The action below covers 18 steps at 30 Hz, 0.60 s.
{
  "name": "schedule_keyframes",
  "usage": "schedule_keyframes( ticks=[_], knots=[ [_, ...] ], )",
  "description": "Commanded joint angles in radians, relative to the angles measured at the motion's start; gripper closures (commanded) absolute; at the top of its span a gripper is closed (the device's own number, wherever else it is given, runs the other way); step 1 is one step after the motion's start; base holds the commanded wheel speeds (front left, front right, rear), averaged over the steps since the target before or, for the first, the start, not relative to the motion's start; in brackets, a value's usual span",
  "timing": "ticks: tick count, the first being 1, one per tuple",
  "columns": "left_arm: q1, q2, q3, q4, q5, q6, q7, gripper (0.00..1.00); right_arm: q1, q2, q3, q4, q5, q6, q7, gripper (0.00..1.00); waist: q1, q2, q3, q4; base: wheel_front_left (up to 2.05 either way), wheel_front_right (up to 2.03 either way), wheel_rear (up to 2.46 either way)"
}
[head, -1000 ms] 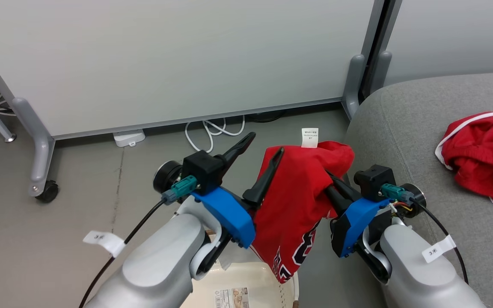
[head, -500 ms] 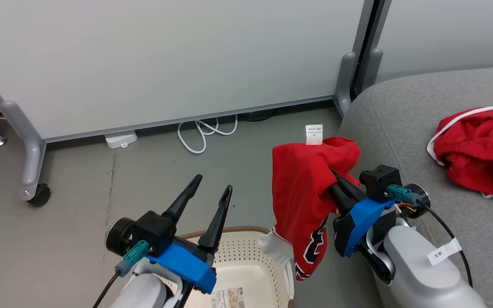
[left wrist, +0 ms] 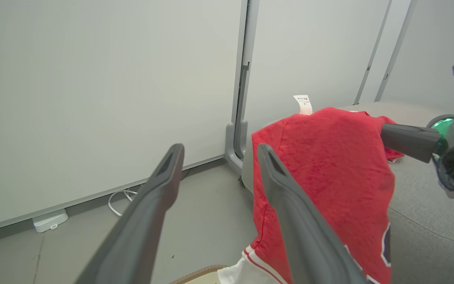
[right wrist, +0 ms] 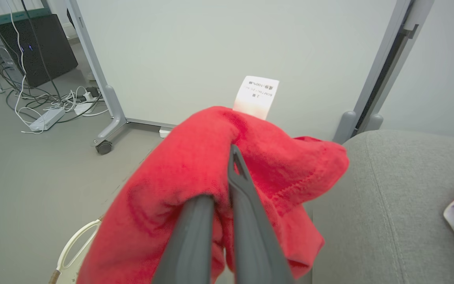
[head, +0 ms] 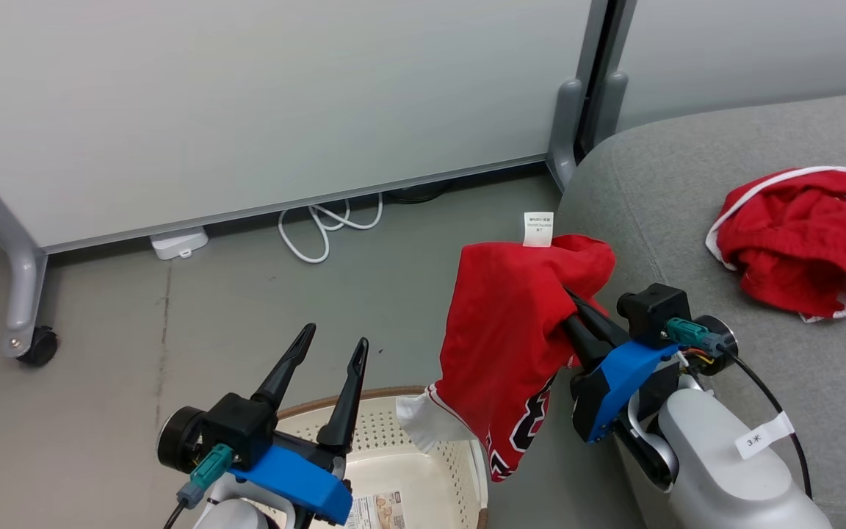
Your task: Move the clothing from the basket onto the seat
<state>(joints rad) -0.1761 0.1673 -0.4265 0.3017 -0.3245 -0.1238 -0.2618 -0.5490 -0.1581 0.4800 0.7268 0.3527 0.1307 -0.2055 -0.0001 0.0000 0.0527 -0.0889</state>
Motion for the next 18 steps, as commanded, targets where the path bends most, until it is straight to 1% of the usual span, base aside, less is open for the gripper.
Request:
schedule_keyframes(
  ticks=[1, 7, 18],
  knots=[
    [0.004, -0.001, 0.008, -0.004, 0.005, -0.005, -0.005, 0.00, 0.010, 0.002, 0.000, -0.008, -0.004, 0.000, 0.001, 1.00, 0.0001, 0.0000, 0.004, -0.015, 0.00, 0.00, 0.00],
    [0.013, -0.003, 0.025, -0.007, 0.019, -0.009, -0.005, 0.00, 0.017, 0.004, 0.002, -0.045, -0.009, 0.000, 0.010, 1.00, 0.0001, 0.0000, 0.011, -0.095, 0.00, 0.00, 0.00],
    [0.020, 0.010, 0.030, -0.025, 0.012, -0.010, -0.005, 0.00, 0.054, 0.013, -0.002, -0.124, -0.020, 0.000, 0.032, 1.00, 0.0001, 0.0000, 0.033, -0.268, 0.00, 0.00, 0.00]
  ],
)
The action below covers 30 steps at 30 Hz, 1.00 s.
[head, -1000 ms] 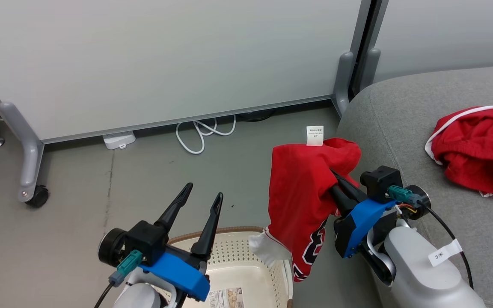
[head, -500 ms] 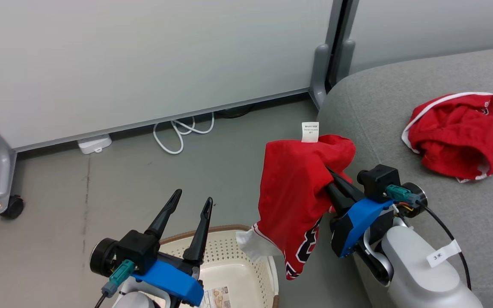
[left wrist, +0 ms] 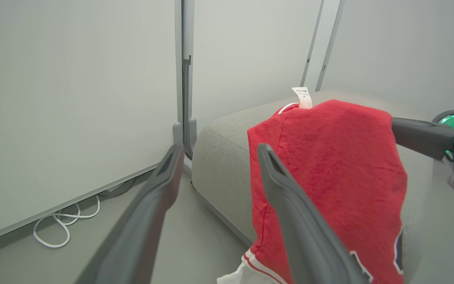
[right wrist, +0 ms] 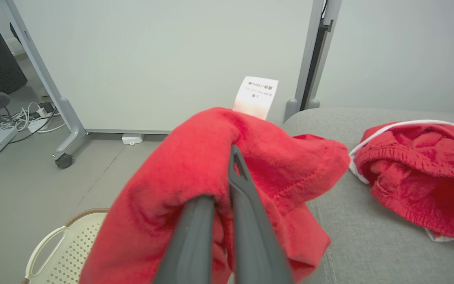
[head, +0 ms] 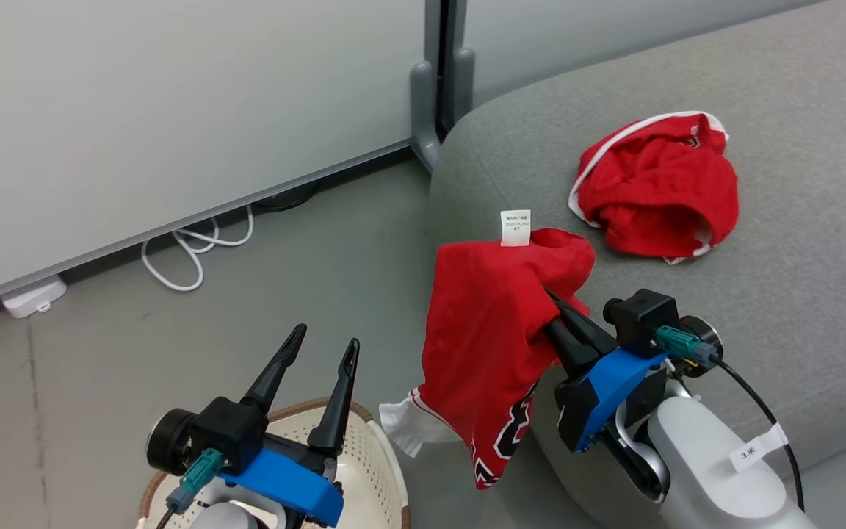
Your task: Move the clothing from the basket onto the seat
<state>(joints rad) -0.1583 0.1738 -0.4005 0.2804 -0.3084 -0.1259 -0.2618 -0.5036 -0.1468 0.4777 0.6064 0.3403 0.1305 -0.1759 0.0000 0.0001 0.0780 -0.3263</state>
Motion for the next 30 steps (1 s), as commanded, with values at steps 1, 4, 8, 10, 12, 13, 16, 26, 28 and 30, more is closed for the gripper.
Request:
schedule_keyframes(
  ticks=[1, 4, 8, 10, 12, 13, 16, 26, 28, 30],
  knots=[
    [0.000, 0.005, 0.003, -0.006, -0.004, -0.007, -0.005, 0.00, 0.013, 0.000, -0.003, -0.011, -0.008, 0.001, 0.004, 1.00, 0.0000, -0.0001, 0.010, -0.044, 0.00, 0.00, 0.00],
    [-0.004, 0.009, -0.001, -0.010, -0.002, -0.008, -0.005, 0.00, 0.029, -0.003, -0.012, -0.030, -0.007, 0.001, 0.007, 1.00, 0.0000, -0.0001, 0.015, -0.079, 0.00, 0.00, 0.00],
    [-0.005, 0.017, -0.006, -0.015, 0.001, -0.008, -0.005, 0.00, 0.050, -0.005, -0.023, -0.056, -0.014, 0.001, 0.014, 1.00, 0.0000, -0.0001, 0.023, -0.121, 0.00, 0.00, 0.00],
    [-0.005, 0.022, -0.005, -0.018, 0.001, -0.008, -0.005, 0.00, 0.057, -0.005, -0.026, -0.070, -0.017, 0.001, 0.019, 1.00, 0.0000, -0.0001, 0.028, -0.140, 0.00, 0.00, 0.00],
    [-0.007, 0.026, -0.005, -0.019, 0.002, -0.008, -0.005, 0.00, 0.062, -0.003, -0.030, -0.080, -0.021, 0.001, 0.022, 1.00, 0.0000, -0.0001, 0.033, -0.157, 0.00, 0.00, 0.00],
    [-0.009, 0.029, -0.006, -0.019, 0.003, -0.008, -0.005, 0.00, 0.066, 0.000, -0.033, -0.087, -0.023, 0.001, 0.023, 1.00, 0.0000, -0.0001, 0.036, -0.164, 0.00, 0.00, 0.00],
    [-0.013, 0.032, -0.005, -0.018, 0.004, -0.008, -0.005, 0.00, 0.074, 0.005, -0.036, -0.100, -0.025, 0.001, 0.025, 1.00, 0.0000, -0.0001, 0.042, -0.182, 0.00, 0.00, 0.00],
    [-0.021, 0.046, -0.015, -0.024, -0.001, -0.008, -0.005, 0.00, 0.076, 0.009, -0.061, -0.124, -0.037, 0.001, 0.033, 1.00, 0.0000, -0.0001, 0.057, -0.193, 0.00, 0.00, 0.00],
    [-0.025, 0.052, -0.015, -0.027, 0.000, -0.008, -0.005, 0.00, 0.056, 0.014, -0.069, -0.128, -0.039, 0.001, 0.035, 1.00, 0.0000, -0.0001, 0.067, -0.192, 0.00, 0.00, 0.00],
    [-0.029, 0.060, -0.014, -0.034, 0.005, -0.008, -0.005, 0.00, 0.026, 0.017, -0.084, -0.134, -0.042, 0.001, 0.031, 1.00, 0.0000, -0.0001, 0.084, -0.192, 0.00, 0.00, 0.00]
  ],
)
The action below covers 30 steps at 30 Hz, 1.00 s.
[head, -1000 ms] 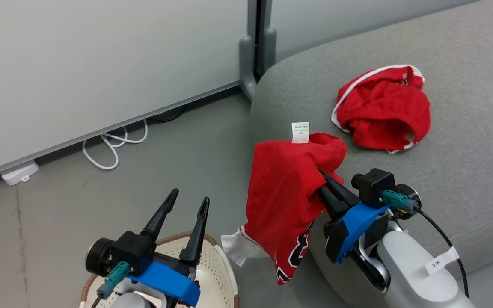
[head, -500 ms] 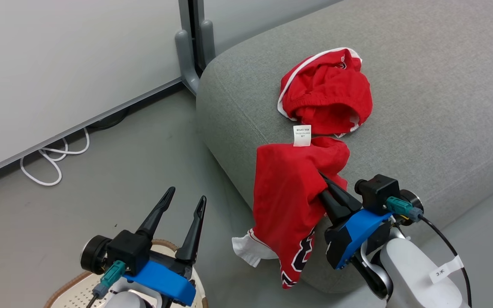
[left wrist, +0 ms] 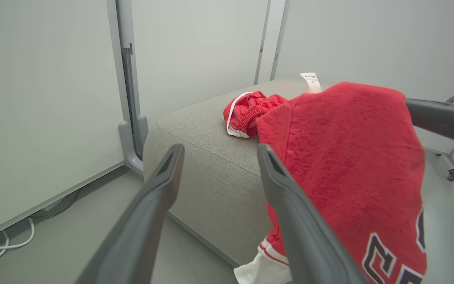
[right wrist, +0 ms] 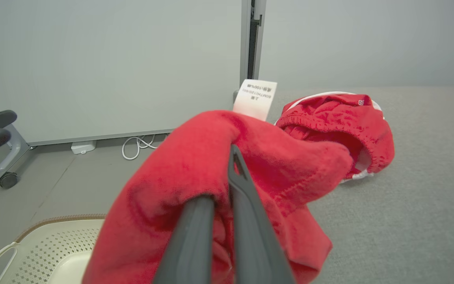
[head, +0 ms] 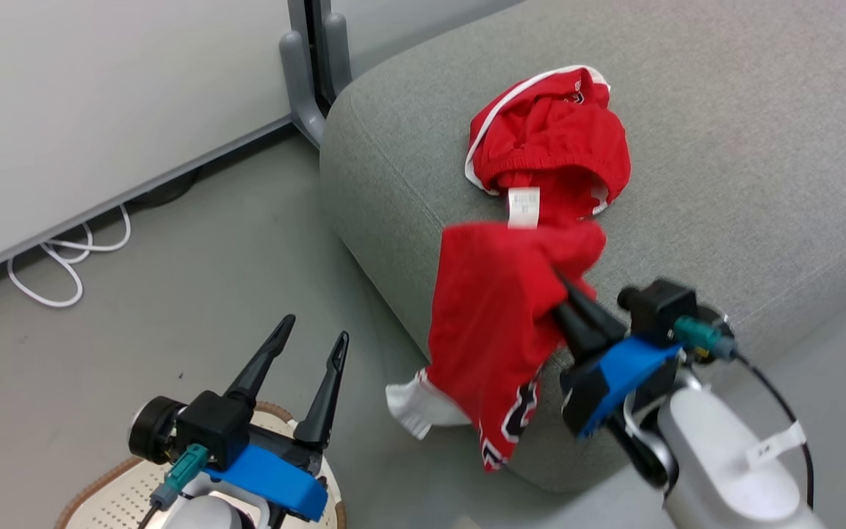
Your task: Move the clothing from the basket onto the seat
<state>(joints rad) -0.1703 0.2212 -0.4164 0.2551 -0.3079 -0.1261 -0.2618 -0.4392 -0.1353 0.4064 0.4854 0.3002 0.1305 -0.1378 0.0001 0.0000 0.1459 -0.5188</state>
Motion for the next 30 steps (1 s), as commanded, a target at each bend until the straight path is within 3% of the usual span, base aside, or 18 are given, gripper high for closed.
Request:
schedule_keyframes(
  ticks=[1, 8, 17, 24, 30],
  knots=[
    [-0.020, 0.017, 0.003, -0.012, 0.006, -0.007, -0.005, 0.00, -0.053, 0.006, -0.019, -0.016, -0.005, 0.001, -0.007, 1.00, -0.0001, 0.0000, 0.026, 0.000, 0.00, 0.00, 0.00],
    [-0.053, 0.056, 0.001, -0.049, 0.017, -0.005, -0.005, 0.00, -0.188, -0.002, -0.126, -0.033, 0.025, 0.001, -0.006, 1.00, -0.0001, 0.0000, 0.116, 0.012, 0.00, 0.00, 0.00],
    [-0.134, 0.142, -0.003, -0.151, 0.021, -0.005, -0.005, 0.00, -0.469, -0.070, -0.404, 0.002, 0.058, 0.001, 0.025, 1.00, -0.0001, 0.0000, 0.335, 0.044, 0.00, 0.00, 0.00],
    [-0.188, 0.191, 0.007, -0.239, 0.029, -0.004, 0.010, 0.00, -0.601, -0.094, -0.638, 0.143, 0.005, 0.001, -0.024, 1.00, -0.0001, 0.0000, 0.475, 0.082, 0.00, 0.00, 0.00],
    [-0.205, 0.209, 0.010, -0.272, 0.027, -0.002, 0.010, 0.00, -0.610, -0.086, -0.713, 0.312, -0.065, 0.001, -0.068, 1.00, -0.0001, 0.0000, 0.518, 0.112, 0.00, 0.00, 0.00]
  ],
)
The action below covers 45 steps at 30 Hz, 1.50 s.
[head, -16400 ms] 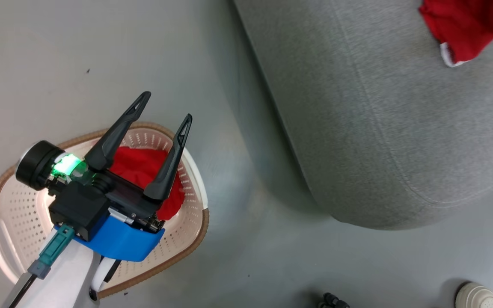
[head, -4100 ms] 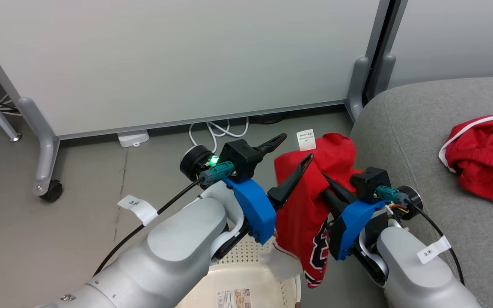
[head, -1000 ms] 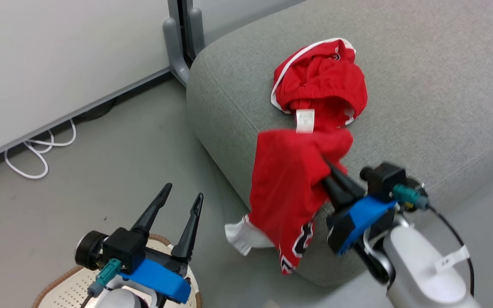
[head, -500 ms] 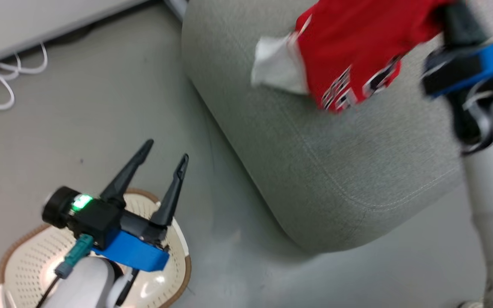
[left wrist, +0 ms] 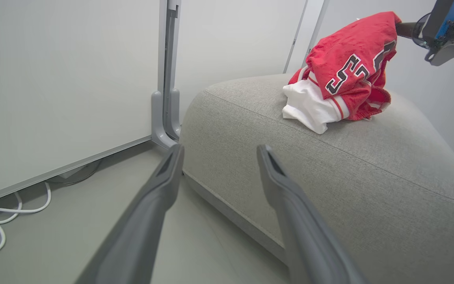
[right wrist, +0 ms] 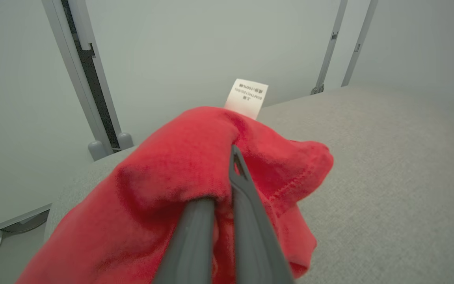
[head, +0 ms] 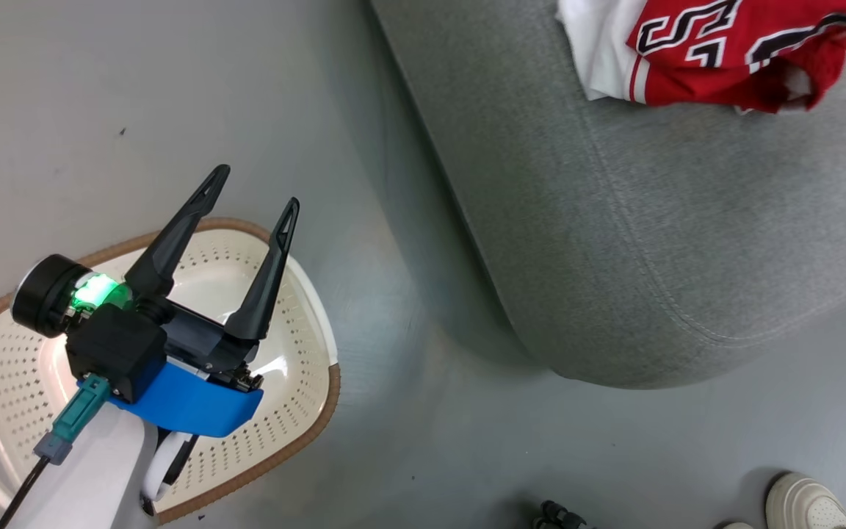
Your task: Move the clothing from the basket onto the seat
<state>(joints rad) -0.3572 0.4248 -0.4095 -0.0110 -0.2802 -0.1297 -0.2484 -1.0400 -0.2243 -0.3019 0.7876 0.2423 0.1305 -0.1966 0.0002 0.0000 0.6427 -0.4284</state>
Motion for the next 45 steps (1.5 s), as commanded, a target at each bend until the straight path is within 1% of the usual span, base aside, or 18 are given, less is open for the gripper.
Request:
schedule_keyframes(
  ticks=[1, 2, 3, 4, 9, 14, 20, 25, 30, 37, 40, 45],
  knots=[
    [-0.018, 0.006, 0.004, -0.009, -0.002, 0.002, -0.004, 0.00, -0.008, 0.006, -0.011, 0.035, -0.014, 0.001, -0.015, 1.00, -0.0002, 0.0000, 0.023, 0.024, 0.00, 0.00, 0.00],
    [-0.018, 0.008, 0.004, -0.011, -0.003, 0.002, -0.005, 0.00, -0.009, 0.008, -0.013, 0.058, -0.025, 0.001, -0.020, 0.89, -0.0002, 0.0000, 0.024, 0.026, 0.00, 0.00, 0.00],
    [-0.017, 0.009, 0.005, -0.012, -0.004, 0.003, -0.005, 0.00, -0.010, 0.010, -0.010, 0.078, -0.037, 0.001, -0.026, 0.75, -0.0002, 0.0000, 0.024, 0.028, 0.00, 0.00, 0.00],
    [-0.018, 0.009, 0.005, -0.012, -0.005, 0.004, -0.006, 0.00, -0.011, 0.013, -0.004, 0.097, -0.045, 0.001, -0.029, 0.00, -0.0002, 0.0000, 0.023, 0.030, 0.00, 0.00, 0.00],
    [-0.019, 0.001, 0.004, -0.002, -0.010, 0.007, -0.009, 0.00, -0.021, 0.016, 0.029, 0.159, -0.067, 0.001, -0.044, 0.00, -0.0002, 0.0000, 0.008, 0.037, 0.00, 0.00, 0.00],
    [-0.021, -0.012, -0.003, 0.021, -0.018, 0.007, -0.010, 0.00, -0.015, 0.009, 0.057, 0.191, -0.071, 0.001, -0.056, 0.00, -0.0002, 0.0000, -0.022, 0.045, 0.00, 0.00, 0.00],
    [-0.015, -0.041, -0.011, 0.059, -0.030, 0.006, -0.016, 0.00, 0.021, 0.004, 0.102, 0.210, -0.078, 0.001, -0.062, 0.00, -0.0002, 0.0000, -0.079, 0.063, 0.00, 0.00, 0.00],
    [0.005, -0.077, -0.006, 0.094, -0.044, 0.005, -0.017, 0.00, 0.073, -0.006, 0.146, 0.194, -0.079, 0.001, -0.067, 0.00, -0.0002, 0.0000, -0.147, 0.086, 0.00, 0.00, 0.00],
    [0.041, -0.123, 0.021, 0.121, -0.053, 0.003, -0.018, 0.00, 0.158, -0.003, 0.197, 0.131, -0.074, 0.001, -0.069, 0.00, -0.0002, 0.0000, -0.225, 0.111, 0.00, 0.00, 0.00],
    [0.107, -0.189, 0.065, 0.166, -0.058, -0.001, -0.018, 0.00, 0.325, 0.012, 0.250, -0.033, -0.071, 0.001, -0.069, 0.00, -0.0002, 0.0000, -0.346, 0.153, 0.00, 0.00, 0.00],
    [0.130, -0.214, 0.089, 0.187, -0.056, -0.002, -0.018, 0.00, 0.405, 0.022, 0.257, -0.108, -0.081, 0.001, -0.069, 0.00, -0.0002, 0.0000, -0.387, 0.176, 0.00, 0.00, 0.00],
    [0.165, -0.248, 0.125, 0.224, -0.048, -0.003, -0.018, 0.00, 0.539, 0.041, 0.233, -0.236, -0.118, 0.001, -0.056, 0.00, -0.0002, 0.0000, -0.449, 0.220, 0.00, 0.00, 0.00]
  ],
)
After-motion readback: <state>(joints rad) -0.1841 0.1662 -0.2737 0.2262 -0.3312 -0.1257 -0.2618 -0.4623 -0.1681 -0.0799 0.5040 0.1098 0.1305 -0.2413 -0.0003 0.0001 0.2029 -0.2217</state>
